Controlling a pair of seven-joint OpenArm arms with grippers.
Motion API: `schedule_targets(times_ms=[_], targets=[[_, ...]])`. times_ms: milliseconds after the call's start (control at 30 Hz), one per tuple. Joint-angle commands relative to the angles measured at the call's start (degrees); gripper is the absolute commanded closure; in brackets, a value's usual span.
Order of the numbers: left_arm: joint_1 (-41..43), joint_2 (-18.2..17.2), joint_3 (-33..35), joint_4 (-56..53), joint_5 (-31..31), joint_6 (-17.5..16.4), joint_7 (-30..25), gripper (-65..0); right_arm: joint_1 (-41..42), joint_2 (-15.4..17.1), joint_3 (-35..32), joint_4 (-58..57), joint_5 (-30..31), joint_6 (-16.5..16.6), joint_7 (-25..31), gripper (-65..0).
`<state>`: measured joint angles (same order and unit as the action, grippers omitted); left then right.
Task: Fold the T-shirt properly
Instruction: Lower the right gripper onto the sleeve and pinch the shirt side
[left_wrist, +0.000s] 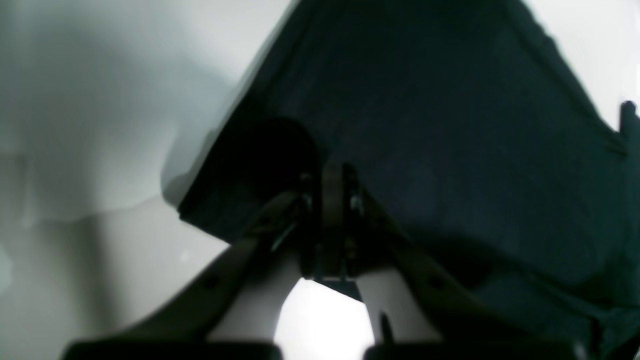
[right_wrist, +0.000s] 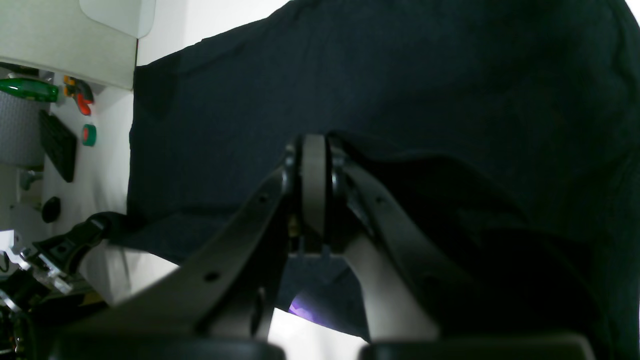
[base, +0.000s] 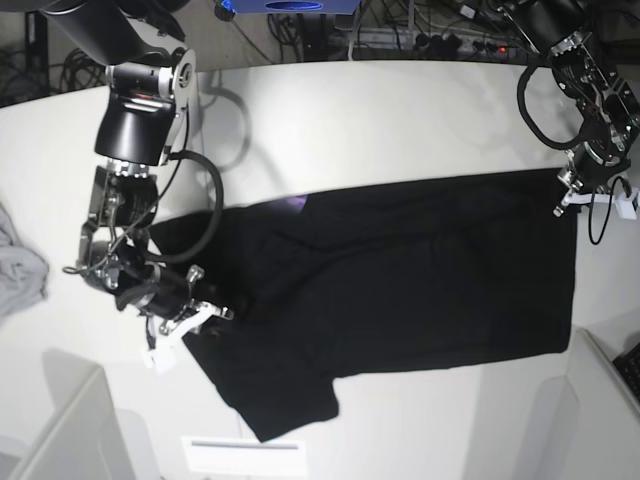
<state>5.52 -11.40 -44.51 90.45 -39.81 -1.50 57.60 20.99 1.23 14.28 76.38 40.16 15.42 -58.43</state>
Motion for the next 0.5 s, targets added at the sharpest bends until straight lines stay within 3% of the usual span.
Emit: schedule_targets(times_ms=[0, 467], targets=[[-1.08, -1.3, -0.1, 0.75, -0.85, -0.22, -1.03, 0.0, 1.73, 0.3, -0.17, 0.85, 1.29, 0.01, 1.69, 0.0], [-1.52, -1.3, -0.1, 0.31, -0.85, -0.22, -1.03, 0.0, 0.76, 0.3, -0.26, 0.85, 1.2, 0.01, 2.13, 0.0]])
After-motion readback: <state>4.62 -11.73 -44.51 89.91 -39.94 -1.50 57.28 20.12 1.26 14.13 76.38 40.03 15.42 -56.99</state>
